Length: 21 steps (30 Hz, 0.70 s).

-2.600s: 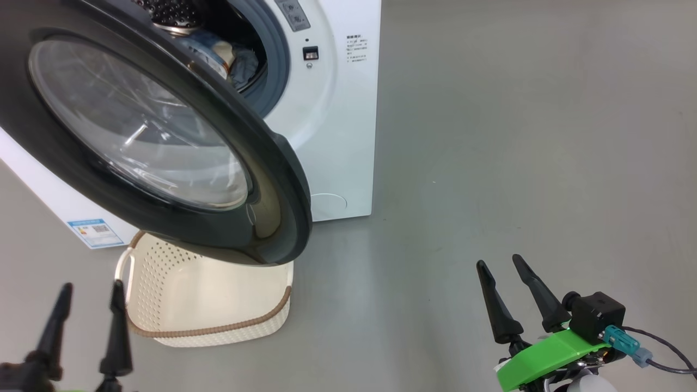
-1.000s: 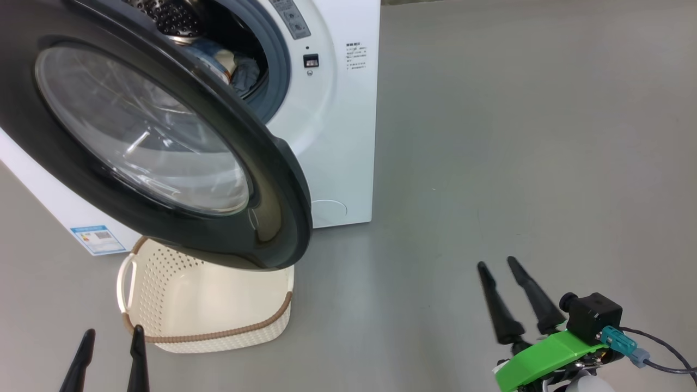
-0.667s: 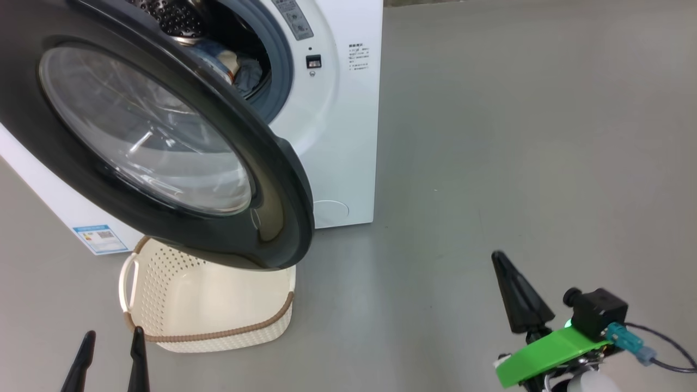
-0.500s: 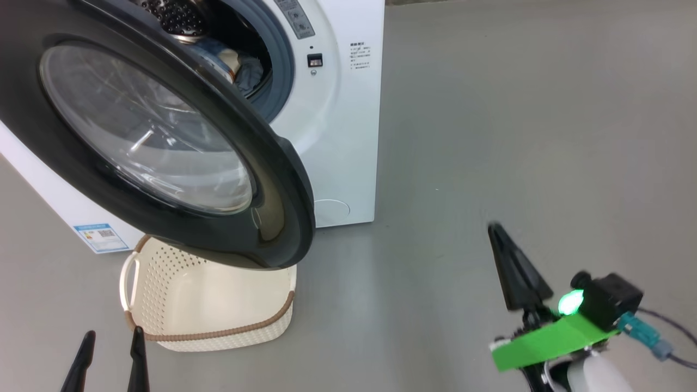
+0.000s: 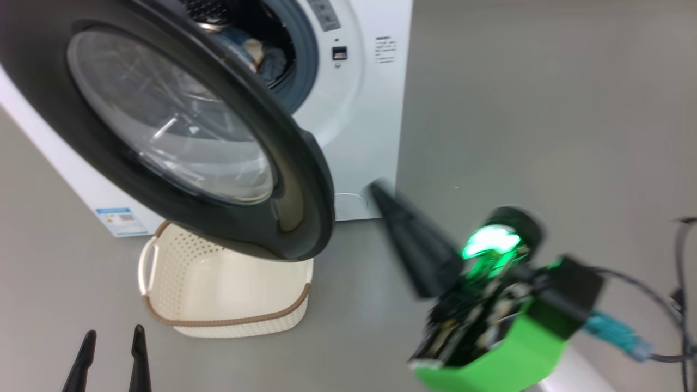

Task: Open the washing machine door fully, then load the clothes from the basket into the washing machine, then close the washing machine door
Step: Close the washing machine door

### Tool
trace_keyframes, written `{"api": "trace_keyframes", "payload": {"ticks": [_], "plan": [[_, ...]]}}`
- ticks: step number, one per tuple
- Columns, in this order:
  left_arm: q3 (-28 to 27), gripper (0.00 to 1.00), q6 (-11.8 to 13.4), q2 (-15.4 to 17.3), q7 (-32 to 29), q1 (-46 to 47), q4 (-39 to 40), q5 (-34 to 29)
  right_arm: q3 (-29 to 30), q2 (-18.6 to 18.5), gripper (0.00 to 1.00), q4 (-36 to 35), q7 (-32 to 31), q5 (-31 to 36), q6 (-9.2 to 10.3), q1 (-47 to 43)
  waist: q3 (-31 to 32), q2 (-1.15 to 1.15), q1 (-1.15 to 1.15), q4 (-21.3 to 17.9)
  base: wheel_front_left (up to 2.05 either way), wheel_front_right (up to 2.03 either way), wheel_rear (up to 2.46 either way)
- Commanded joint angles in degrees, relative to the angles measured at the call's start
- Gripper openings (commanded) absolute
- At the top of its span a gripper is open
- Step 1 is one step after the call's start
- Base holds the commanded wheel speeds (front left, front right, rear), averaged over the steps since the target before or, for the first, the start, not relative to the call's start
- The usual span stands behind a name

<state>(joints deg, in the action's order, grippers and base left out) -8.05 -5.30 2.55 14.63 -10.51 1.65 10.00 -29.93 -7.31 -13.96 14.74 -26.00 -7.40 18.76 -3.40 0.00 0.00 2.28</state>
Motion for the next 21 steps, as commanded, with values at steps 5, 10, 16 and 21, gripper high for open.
{"api": "trace_keyframes", "payload": {"ticks": [5,10,16,21], "plan": [[-1.1,1.0,0.1,0.3,0.4,3.3,1.4,0.9,-8.2,0.5,0.0,1.7,0.3,-2.2,-0.09,3.6,-1.3,0.0,0.0,3.7,0.0,0.0,0.0],[0.3,1.0,0.4,0.3,0.4,4.6,1.5,1.6,-11.3,0.5,0.0,7.6,0.3,-2.5,-0.09,4.0,-2.9,0.0,0.0,6.7,0.0,0.0,0.0],[1.8,1.0,0.4,0.3,0.4,6.8,1.9,2.5,-13.4,-0.1,0.0,16.0,0.3,-3.6,-0.09,4.8,-6.2,0.0,0.0,9.7,0.0,0.0,0.0],[3.8,1.0,0.5,0.3,0.4,9.2,1.8,3.6,-15.2,-1.2,0.0,23.1,0.3,-4.3,-0.09,6.2,-9.5,0.0,0.0,12.3,0.0,0.0,0.0]]}}
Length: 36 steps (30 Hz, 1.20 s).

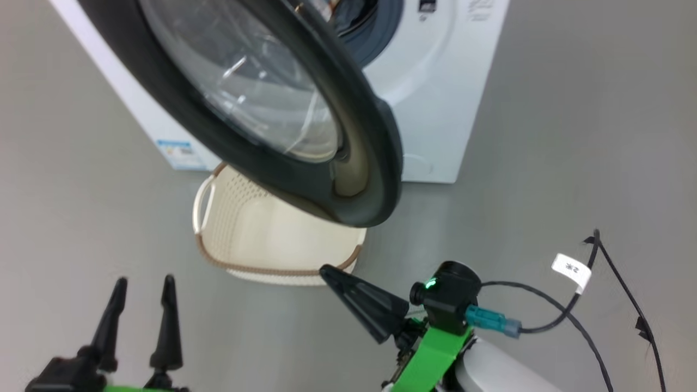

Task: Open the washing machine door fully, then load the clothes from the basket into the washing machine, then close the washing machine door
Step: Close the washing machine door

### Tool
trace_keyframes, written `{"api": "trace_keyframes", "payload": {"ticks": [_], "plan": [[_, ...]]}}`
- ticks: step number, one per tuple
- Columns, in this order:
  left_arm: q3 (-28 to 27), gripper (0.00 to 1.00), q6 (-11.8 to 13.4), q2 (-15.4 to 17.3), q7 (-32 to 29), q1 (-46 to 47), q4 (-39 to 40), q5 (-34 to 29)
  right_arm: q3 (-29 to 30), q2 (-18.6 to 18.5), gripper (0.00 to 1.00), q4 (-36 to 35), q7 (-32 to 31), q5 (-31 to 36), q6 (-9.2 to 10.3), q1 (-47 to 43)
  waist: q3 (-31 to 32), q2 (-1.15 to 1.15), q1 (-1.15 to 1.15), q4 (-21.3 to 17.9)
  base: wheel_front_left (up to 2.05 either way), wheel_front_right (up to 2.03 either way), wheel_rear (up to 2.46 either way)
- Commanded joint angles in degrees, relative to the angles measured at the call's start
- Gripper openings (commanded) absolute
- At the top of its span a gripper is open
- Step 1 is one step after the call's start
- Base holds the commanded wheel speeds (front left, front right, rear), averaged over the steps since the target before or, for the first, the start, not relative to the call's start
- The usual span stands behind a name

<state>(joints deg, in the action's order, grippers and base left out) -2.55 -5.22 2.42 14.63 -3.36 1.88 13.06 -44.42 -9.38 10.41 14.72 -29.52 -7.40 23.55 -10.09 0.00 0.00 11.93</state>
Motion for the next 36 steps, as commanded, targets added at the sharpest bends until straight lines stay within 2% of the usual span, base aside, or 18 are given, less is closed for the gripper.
{"api": "trace_keyframes", "payload": {"ticks": [1,6,14,27,36], "plan": [[-1.1,1.0,0.6,0.5,0.4,2.6,1.5,0.8,-0.7,0.7,0.0,-0.1,0.3,-0.8,-0.09,1.8,-3.5,0.0,0.0,3.1,0.0,0.0,0.0],[1.0,1.0,1.1,0.5,0.4,5.0,1.3,2.3,0.5,-0.2,0.0,4.7,0.3,0.5,-0.09,4.1,-6.3,0.0,0.0,5.1,0.0,0.0,0.0],[3.7,1.0,1.3,0.5,0.4,8.4,1.1,3.5,8.0,0.2,0.0,8.5,0.3,3.6,-0.09,6.3,-10.3,0.0,0.0,7.2,0.0,0.0,0.0],[5.9,1.0,1.1,0.5,0.4,11.8,0.8,5.5,18.0,1.2,0.0,7.7,0.3,8.3,-0.09,9.9,-14.6,0.0,0.0,8.1,0.0,0.0,0.0],[8.0,1.0,1.1,0.5,0.4,14.0,1.4,6.4,25.5,0.3,0.0,5.6,0.3,10.4,-0.09,15.4,-18.7,0.0,0.0,8.1,0.0,0.0,0.0]]}}
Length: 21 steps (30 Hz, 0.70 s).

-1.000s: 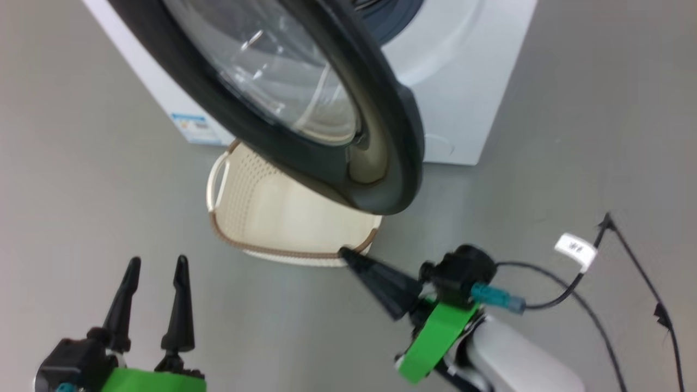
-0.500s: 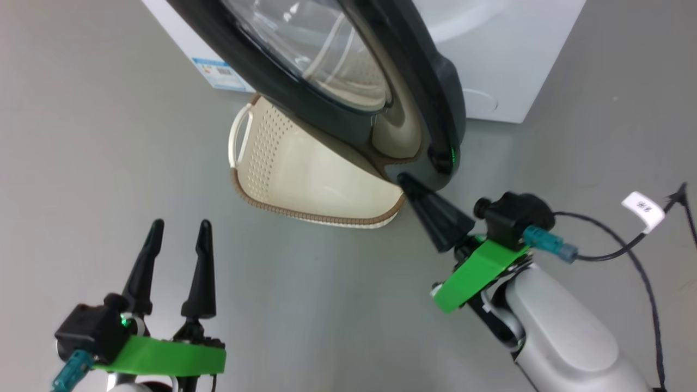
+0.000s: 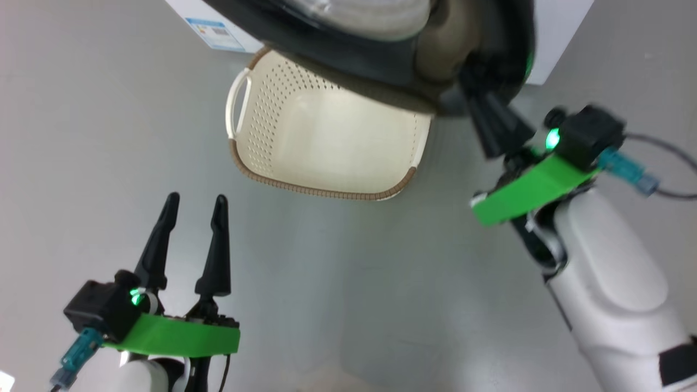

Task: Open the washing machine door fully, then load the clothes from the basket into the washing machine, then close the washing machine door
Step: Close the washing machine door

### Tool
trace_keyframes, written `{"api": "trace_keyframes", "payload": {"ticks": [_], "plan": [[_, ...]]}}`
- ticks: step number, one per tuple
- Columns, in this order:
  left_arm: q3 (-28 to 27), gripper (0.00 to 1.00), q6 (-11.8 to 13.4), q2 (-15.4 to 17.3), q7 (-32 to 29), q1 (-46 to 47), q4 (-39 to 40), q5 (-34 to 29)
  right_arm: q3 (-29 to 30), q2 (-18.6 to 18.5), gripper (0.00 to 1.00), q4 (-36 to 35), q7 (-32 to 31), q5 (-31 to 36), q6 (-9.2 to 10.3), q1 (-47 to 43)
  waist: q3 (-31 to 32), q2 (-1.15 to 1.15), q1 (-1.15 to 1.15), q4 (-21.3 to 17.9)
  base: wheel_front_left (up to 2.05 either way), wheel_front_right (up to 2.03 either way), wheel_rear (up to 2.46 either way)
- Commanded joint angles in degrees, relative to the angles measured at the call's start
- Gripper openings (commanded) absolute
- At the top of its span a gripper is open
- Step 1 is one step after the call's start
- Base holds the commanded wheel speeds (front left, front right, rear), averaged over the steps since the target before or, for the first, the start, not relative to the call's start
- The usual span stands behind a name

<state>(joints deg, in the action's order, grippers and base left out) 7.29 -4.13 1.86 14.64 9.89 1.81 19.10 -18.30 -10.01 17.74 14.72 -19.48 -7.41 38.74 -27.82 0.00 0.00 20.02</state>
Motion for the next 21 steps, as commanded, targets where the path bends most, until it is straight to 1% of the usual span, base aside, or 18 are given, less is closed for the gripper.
{"api": "trace_keyframes", "payload": {"ticks": [1,8,16,21], "plan": [[-1.6,1.0,0.1,1.0,0.4,1.1,1.5,0.5,0.0,0.7,0.0,-1.7,0.3,0.5,-0.08,1.2,-1.5,0.0,0.0,0.0,0.0,0.0,0.0],[0.3,1.0,0.1,1.0,0.4,3.6,1.7,1.7,2.0,-0.8,0.0,0.0,0.3,1.7,-0.08,9.2,-5.3,0.0,0.0,0.2,0.0,0.0,0.0],[2.1,1.0,-0.1,1.0,0.4,7.1,2.3,3.0,3.6,-2.4,0.0,4.2,0.3,2.5,-0.08,19.3,-10.0,0.0,0.0,1.6,0.0,0.0,0.0],[3.2,1.0,-0.3,1.0,0.4,8.8,2.6,3.7,5.2,-2.6,0.0,6.2,0.3,3.2,-0.08,24.3,-12.1,0.0,0.0,2.6,0.0,0.0,0.0]]}}
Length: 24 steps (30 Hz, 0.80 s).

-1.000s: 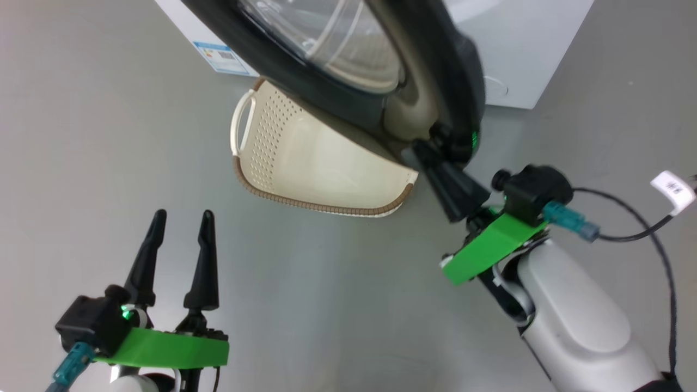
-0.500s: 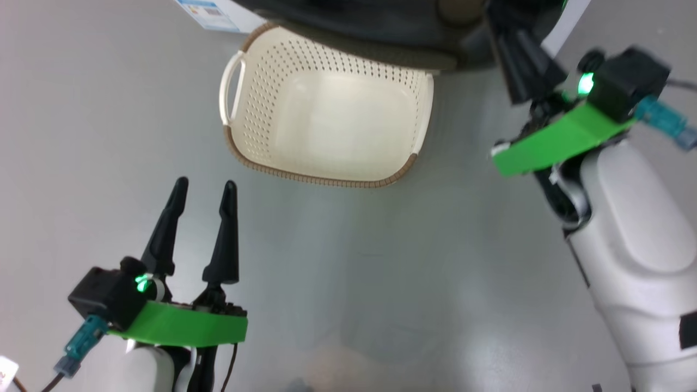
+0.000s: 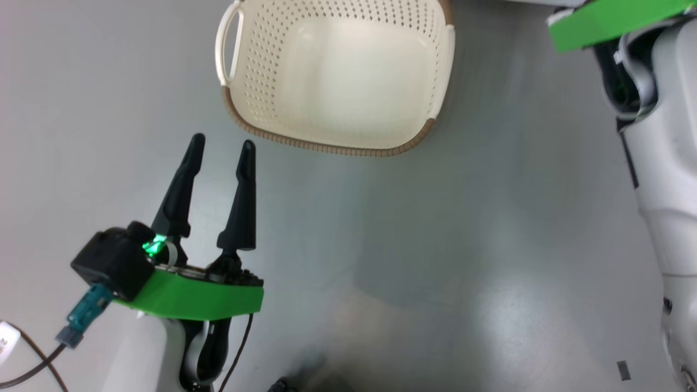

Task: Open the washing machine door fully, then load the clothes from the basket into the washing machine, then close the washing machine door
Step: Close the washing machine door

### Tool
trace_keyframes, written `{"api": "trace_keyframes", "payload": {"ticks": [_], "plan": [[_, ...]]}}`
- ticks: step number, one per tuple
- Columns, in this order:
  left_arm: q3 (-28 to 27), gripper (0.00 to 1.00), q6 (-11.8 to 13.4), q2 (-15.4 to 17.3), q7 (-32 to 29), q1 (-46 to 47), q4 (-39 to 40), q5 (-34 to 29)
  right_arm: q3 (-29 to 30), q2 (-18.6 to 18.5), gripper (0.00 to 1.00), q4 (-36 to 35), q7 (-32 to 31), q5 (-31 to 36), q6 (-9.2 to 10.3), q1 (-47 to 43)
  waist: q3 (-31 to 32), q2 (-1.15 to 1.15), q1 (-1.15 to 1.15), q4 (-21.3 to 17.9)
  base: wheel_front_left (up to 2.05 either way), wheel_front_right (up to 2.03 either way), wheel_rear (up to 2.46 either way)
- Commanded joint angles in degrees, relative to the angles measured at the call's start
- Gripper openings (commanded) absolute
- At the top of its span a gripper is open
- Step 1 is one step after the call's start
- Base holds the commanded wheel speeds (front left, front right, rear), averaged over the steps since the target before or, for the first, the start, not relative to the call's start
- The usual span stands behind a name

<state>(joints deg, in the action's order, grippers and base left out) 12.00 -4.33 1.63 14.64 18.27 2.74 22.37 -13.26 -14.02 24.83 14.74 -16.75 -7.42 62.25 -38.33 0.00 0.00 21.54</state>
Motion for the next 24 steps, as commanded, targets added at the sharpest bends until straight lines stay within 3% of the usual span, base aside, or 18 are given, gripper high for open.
{"api": "trace_keyframes", "payload": {"ticks": [1,11,24], "plan": [[-1.3,1.0,-0.1,1.2,0.4,0.7,1.7,0.6,0.4,1.4,0.0,-0.6,0.3,0.6,-0.07,1.7,-2.0,0.0,0.0,1.2,0.0,0.0,0.0],[0.1,1.0,0.0,1.2,0.4,3.0,2.1,1.5,0.8,1.8,0.0,2.5,0.3,2.3,-0.07,7.5,-3.7,0.0,0.0,1.7,0.0,0.0,0.0],[-1.6,1.0,-0.3,1.2,0.4,2.8,1.6,0.3,-2.0,2.3,0.0,2.6,0.3,-0.1,-0.07,2.1,-0.9,0.0,0.0,-0.8,0.0,0.0,0.0]]}}
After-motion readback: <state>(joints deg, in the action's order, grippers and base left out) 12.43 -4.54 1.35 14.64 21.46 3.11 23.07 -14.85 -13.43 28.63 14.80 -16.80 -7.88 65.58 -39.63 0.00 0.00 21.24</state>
